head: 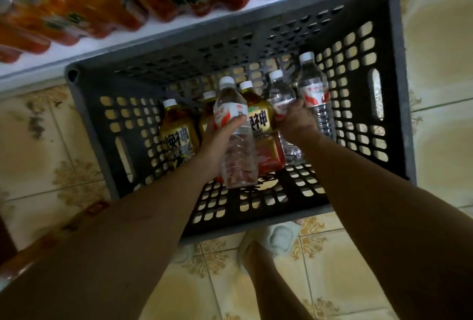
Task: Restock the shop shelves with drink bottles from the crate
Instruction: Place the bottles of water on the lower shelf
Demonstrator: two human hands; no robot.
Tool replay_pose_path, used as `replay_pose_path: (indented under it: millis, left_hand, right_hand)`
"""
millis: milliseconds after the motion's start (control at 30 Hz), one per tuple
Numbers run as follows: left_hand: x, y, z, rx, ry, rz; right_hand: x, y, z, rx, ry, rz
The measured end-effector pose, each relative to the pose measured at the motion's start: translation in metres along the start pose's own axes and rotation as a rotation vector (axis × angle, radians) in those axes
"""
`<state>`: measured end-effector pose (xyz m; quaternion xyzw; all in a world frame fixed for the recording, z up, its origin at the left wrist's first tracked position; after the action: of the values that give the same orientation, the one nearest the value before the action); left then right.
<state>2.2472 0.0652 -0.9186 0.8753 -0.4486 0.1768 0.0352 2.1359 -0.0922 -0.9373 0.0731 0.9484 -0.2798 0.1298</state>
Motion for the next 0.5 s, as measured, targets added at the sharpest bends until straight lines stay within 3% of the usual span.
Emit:
replay_pose_path:
  millis: [300,500]
  left_hand:
    - [0.005,-0.011,-0.007,-0.041,0.012,0.006]
    - [0.018,-0.034,-0.027,-0.074,0.076,0.092]
  right_hand:
    - [0.002,-0.001,0.003,0.029,0.029,0.191]
    - [-0.001,-0.008,-0.015,0.030,-0.047,0.323]
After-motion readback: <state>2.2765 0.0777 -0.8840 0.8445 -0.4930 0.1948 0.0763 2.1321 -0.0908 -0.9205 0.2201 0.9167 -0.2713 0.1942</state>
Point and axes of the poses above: each hand's wrist, its own z-axis towards the middle knuckle, its own y-axis out of the palm, x = y × z, the point moved 6 cm from there along z, towards the middle knuckle, and after that the axes turned 13 degrees about z, right-handed, at the moved point
